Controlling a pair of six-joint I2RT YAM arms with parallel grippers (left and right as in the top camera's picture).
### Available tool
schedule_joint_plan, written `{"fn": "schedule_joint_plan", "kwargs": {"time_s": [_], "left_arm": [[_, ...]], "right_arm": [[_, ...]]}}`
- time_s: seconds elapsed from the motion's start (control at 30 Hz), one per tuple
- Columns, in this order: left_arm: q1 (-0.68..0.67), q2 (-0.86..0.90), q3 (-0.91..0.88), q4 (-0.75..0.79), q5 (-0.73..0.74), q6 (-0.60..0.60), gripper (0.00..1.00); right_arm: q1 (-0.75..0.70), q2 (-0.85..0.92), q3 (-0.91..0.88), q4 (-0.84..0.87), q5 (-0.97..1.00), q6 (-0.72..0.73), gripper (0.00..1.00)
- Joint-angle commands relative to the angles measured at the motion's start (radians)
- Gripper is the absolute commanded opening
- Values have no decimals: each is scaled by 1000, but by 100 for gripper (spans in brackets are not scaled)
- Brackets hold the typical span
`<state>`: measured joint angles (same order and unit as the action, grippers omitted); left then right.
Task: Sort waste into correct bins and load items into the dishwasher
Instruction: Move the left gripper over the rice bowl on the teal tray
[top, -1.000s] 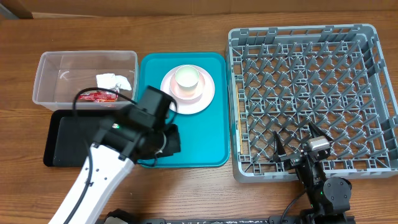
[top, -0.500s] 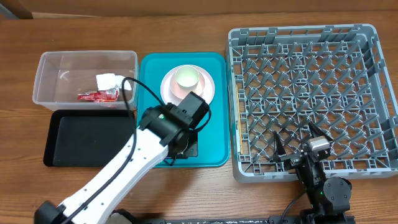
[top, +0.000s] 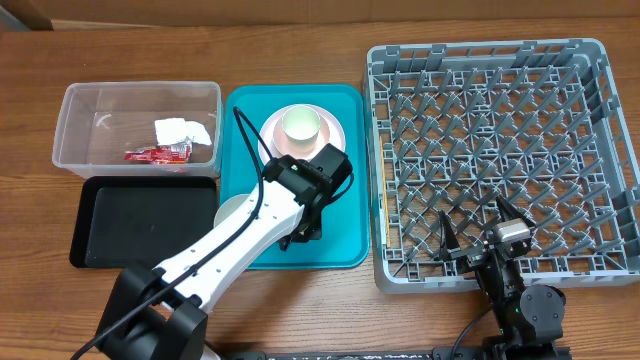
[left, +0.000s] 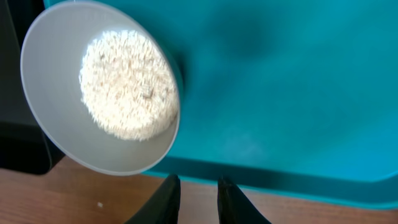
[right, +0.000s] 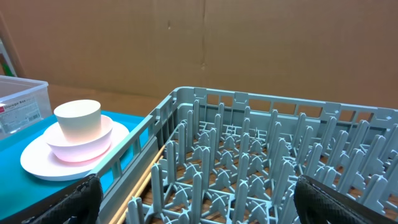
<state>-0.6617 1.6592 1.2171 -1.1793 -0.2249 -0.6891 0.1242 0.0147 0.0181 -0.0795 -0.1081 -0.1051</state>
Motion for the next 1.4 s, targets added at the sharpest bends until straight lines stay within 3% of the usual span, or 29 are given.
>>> {"fn": "schedule_joint_plan", "kwargs": {"time_s": [0.0,0.2,0.93,1.37], "left_arm": [[-5,36,-7,27,-59,-15,21],[-1,54,-7,40,-74,-15,17],[9,54,-7,59,-126,-12,32],[20,54,-27,82,-125,36,26]], "right_arm": [[-4,-12,-10,6,-6,0,100],[-4,-12,-10,6,-6,0,100],[-4,-11,-10,6,-6,0,100],[-4,-11,-10,6,-6,0,100]]}}
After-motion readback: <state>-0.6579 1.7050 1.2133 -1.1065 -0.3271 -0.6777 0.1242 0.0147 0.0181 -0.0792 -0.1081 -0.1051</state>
